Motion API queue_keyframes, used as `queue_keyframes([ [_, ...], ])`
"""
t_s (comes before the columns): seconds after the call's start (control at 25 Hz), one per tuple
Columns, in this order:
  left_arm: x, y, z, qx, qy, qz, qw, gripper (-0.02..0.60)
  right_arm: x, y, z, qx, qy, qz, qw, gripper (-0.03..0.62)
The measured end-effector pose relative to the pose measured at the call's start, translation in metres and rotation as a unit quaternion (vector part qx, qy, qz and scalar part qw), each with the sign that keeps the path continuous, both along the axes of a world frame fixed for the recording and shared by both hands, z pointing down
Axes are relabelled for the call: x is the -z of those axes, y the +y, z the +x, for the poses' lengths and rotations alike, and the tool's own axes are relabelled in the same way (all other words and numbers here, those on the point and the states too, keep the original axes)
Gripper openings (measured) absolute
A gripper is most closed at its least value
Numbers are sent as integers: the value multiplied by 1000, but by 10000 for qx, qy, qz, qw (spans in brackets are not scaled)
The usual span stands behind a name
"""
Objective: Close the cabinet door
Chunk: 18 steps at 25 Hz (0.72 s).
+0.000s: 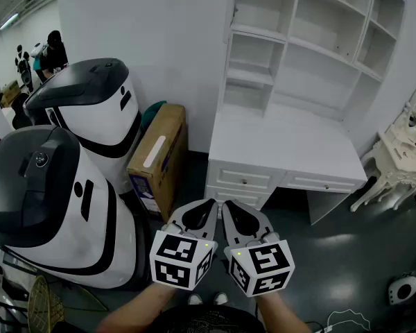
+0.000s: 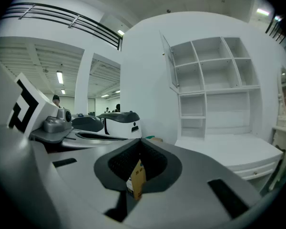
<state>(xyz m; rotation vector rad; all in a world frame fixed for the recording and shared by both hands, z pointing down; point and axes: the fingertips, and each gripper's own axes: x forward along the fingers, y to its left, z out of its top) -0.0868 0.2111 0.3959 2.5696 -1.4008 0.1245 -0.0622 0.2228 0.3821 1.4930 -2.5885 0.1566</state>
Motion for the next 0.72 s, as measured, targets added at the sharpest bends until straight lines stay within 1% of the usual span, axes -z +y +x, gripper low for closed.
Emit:
queue_keyframes([
  [0.28,-1,-2,-6,-23,15,-28,10000,12,-1,-2,-6,-15,-136,-46,9999,20],
  [0.72,-5,-20,-15,-9,4,-77,10000,12,-8,-20,-11,-20,-169,-131,9998,21],
])
